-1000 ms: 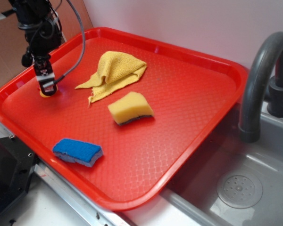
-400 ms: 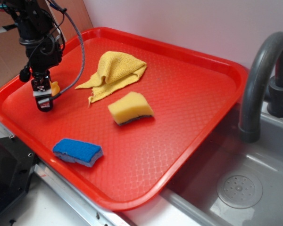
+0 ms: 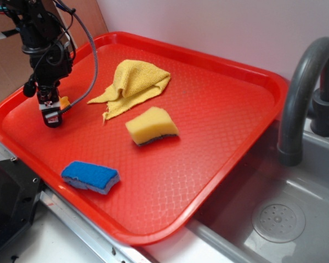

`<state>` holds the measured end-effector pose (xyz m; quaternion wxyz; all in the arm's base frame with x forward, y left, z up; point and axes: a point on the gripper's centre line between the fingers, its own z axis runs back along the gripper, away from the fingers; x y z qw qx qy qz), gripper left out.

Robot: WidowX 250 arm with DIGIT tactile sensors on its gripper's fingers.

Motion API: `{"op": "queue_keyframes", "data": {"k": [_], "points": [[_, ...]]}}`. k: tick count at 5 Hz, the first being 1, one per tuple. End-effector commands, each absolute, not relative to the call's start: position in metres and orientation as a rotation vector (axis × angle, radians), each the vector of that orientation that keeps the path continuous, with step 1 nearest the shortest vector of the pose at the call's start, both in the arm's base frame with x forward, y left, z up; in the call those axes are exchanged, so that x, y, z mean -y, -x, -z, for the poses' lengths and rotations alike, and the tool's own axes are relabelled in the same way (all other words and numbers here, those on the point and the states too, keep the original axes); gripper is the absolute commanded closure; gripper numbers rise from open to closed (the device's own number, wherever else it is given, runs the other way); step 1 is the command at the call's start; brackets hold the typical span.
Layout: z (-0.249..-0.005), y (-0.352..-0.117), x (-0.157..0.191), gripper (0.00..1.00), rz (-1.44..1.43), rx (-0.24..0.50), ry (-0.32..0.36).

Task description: Grab the yellow duck.

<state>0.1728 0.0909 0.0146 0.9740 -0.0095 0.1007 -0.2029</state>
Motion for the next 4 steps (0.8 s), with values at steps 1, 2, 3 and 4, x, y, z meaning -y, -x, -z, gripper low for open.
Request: {"op": "queue_keyframes", "data": {"k": [1,2,3,4], "points": [[-0.024,-0.186,-0.098,1.0,0.362,-0.177,-0.019],[-0.074,-0.197,-0.12,1.0,0.153,-0.064,0.067],[-0.125,-0.203,-0.124,1.0,0.075,0.056,0.082],[-0.175,-0.205,-0.12,1.0,0.07,0.163,0.103]]}}
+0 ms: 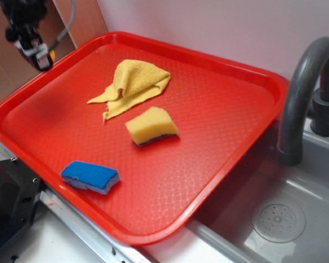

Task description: Grab the yellow duck.

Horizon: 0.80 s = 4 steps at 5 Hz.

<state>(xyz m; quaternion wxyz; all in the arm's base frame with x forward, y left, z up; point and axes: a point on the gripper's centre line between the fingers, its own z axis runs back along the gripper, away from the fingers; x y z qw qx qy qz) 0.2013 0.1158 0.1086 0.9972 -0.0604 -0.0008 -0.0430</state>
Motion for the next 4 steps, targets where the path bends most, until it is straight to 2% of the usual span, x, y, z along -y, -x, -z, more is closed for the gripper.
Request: {"op": "queue_keyframes", "data": {"k": [1,2,3,4], "points": [[-0.219,-0.206,-0.114,1.0,0.06,0.211,0.113],[-0.235,-0.205,-0.105,1.0,0.045,0.237,0.079],[-0.223,-0.222,-0.084,1.0,0.21,0.208,0.104],[-0.222,-0.222,-0.09,1.0,0.242,0.169,0.083]]}}
